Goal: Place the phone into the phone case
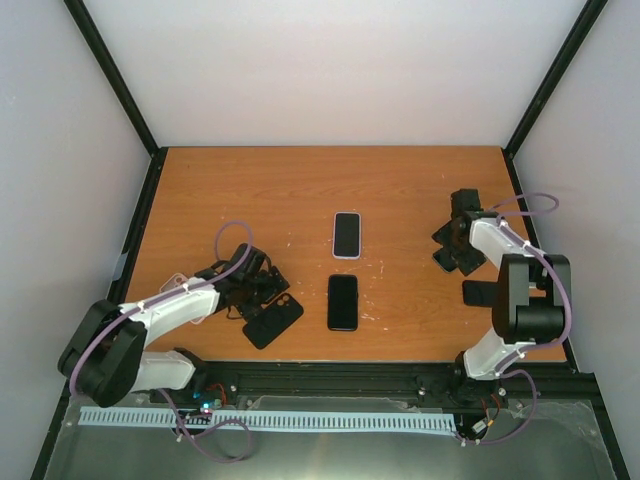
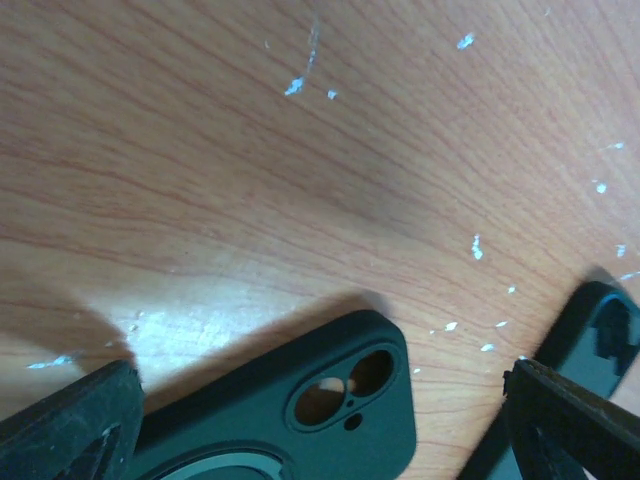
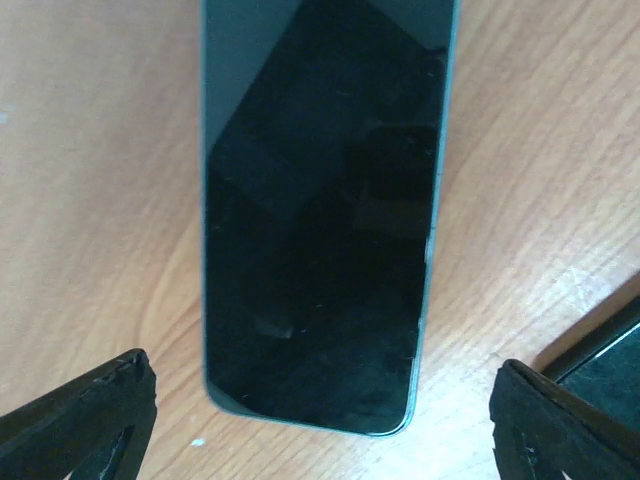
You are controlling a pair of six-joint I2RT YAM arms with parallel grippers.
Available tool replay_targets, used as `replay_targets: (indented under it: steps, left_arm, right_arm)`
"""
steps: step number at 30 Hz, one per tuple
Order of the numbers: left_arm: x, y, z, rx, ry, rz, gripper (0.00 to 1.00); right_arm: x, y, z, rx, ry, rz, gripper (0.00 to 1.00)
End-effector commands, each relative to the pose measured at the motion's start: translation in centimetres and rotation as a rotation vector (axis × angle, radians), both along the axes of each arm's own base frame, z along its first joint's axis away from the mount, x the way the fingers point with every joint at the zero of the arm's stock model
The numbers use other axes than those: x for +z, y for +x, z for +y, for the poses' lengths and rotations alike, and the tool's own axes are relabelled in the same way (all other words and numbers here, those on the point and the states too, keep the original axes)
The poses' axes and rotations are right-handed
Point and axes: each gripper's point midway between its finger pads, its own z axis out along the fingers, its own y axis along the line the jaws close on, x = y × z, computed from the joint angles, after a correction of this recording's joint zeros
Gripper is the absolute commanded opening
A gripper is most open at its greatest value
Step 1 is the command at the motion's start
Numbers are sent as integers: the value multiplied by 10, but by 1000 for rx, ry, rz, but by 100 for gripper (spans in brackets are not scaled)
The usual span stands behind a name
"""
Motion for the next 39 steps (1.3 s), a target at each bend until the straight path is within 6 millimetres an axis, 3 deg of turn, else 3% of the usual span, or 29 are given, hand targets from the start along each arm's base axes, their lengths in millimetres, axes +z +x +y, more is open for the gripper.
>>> replay_targets:
  steps: [1,5,10,15,18,25,33,36,39]
  left_arm:
    - [4,3,13,-55,189,-37,98]
    - [5,1,13,-120,271,-36,99]
    - [-5,-7,31,-124,385,34,99]
    - [-9,-18,48,-102,463,87,100]
    - [-12,-27,48,-113,442,111,99]
    - [-20,-51,18,-235,294,137,98]
    - [-7,-70,-44,-422,161,69,95]
    - [-1,-71,-62,-514,162,19,96]
    - [-3,-71,-66,-590,239,1,99]
  right_arm:
    - [-6,-1,-18,-67,-58,58,90]
    - [-18,2,-21,-84,-53,118,90]
    - [-33,11,-21,-84,-17,159,90]
    - [-38,12,-22,-87,-22,176,91]
    - [-40,12,-25,-94,-32,179,90]
    - [-40,15,-27,-99,-45,169,89]
    - [-45,15,-29,-113,-49,185,89]
    - [-45,16,-29,-105,-49,182,89]
    - [-44,16,-27,-96,-43,176,88]
